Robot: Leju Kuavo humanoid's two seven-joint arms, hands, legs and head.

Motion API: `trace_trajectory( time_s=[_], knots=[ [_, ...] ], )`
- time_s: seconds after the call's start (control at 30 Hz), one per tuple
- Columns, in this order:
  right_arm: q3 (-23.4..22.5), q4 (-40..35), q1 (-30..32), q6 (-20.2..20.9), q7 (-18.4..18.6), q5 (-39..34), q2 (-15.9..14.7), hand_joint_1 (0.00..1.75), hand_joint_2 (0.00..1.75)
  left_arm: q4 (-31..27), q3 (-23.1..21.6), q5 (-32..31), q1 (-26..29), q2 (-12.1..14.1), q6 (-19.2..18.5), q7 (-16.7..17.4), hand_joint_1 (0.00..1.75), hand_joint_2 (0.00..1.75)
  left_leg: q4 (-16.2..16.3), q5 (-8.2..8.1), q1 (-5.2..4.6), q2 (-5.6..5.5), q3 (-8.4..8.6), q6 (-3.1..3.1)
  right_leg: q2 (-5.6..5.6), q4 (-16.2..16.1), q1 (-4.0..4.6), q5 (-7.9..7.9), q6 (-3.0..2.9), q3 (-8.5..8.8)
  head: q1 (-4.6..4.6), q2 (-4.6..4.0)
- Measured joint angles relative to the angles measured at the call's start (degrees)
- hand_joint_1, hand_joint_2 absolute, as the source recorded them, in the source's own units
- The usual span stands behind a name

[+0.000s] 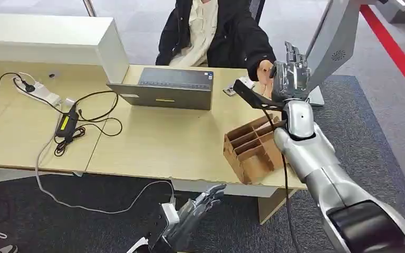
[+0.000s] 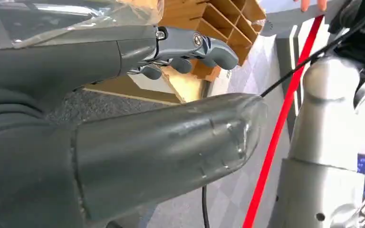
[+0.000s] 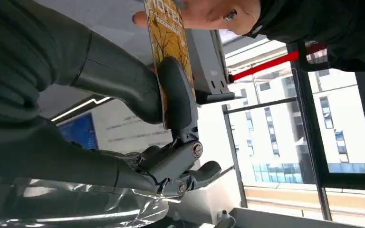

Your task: Pass the card to the sensor for recognition and then transmit it.

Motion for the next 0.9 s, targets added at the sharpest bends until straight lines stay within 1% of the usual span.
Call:
trace_trajectory(
  time_s=[0.23,0.47,0.5,0.53,0.57,0.6,0.63,0.83,0.9],
  knots=[
    [1.92,5.44,-3.48,0.66,0.50,-0.89,2.16,1.75,1.75,1.44,-0.83,1.44,-1.21,-1.05,-0.30,-0.48,0.00,0.00,0.00,0.00,0.00,0.00,-0.01,0.00,0.00,-0.01,0.00,0.00,0.00,0.00,0.00,0.00],
    [3.52,9.75,-4.86,2.69,2.06,-1.00,3.56,1.75,1.75,2.89,-1.60,2.73,-2.35,-2.23,-0.28,-0.81,0.00,0.00,0.00,0.00,0.00,0.00,0.00,0.00,0.00,-0.03,0.00,0.00,0.00,0.00,0.02,0.00],
    [3.71,10.36,-4.92,2.86,2.34,-1.05,3.67,1.71,1.75,3.10,-1.68,3.04,-2.44,-2.42,-0.28,-0.98,0.00,0.00,0.00,0.00,0.00,0.00,0.00,0.00,0.00,-0.02,0.00,0.00,0.00,0.00,0.00,0.00],
    [3.93,10.75,-4.94,3.10,2.60,-1.05,3.74,1.24,1.75,3.32,-1.75,3.23,-2.48,-2.56,-0.28,-1.22,0.00,0.00,0.00,0.00,0.00,0.00,0.00,0.00,0.00,-0.02,0.00,0.00,0.00,-0.01,0.00,0.00],
    [4.09,11.16,-4.97,3.36,2.86,-1.05,3.78,1.01,1.75,3.50,-1.88,3.47,-2.52,-2.67,-0.28,-1.51,0.00,0.00,0.01,0.00,0.00,0.00,0.01,0.00,0.00,-0.02,0.00,0.00,0.00,-0.01,0.02,0.00],
    [4.26,11.56,-5.02,3.56,3.11,-1.07,3.80,0.37,1.75,3.69,-1.99,3.65,-2.59,-2.75,-0.28,-1.73,0.00,0.00,0.01,0.00,0.00,0.00,0.01,0.00,0.00,-0.02,0.00,0.00,0.00,-0.01,0.00,0.00],
    [4.46,11.89,-5.03,3.67,3.17,-1.14,3.80,0.00,1.75,3.91,-2.03,3.80,-2.61,-2.86,-0.28,-1.94,0.00,0.00,0.01,0.00,0.00,0.00,0.00,0.00,0.00,-0.02,0.00,0.00,0.00,-0.01,0.02,0.00],
    [5.46,13.20,-5.10,3.34,3.24,-1.13,3.85,0.00,1.75,5.05,-2.08,4.22,-2.79,-3.58,-0.28,-2.89,0.00,0.00,0.00,0.00,0.00,0.00,0.00,0.00,0.00,-0.02,0.00,0.00,0.00,-0.01,0.04,0.00],
    [5.79,13.57,-5.27,2.62,2.88,-1.79,3.95,0.00,1.75,5.46,-2.08,4.30,-2.90,-3.80,-0.28,-3.17,0.00,0.00,0.01,0.00,0.00,0.00,0.01,0.00,0.00,-0.02,0.00,0.00,0.00,0.00,0.02,0.00]
  ],
)
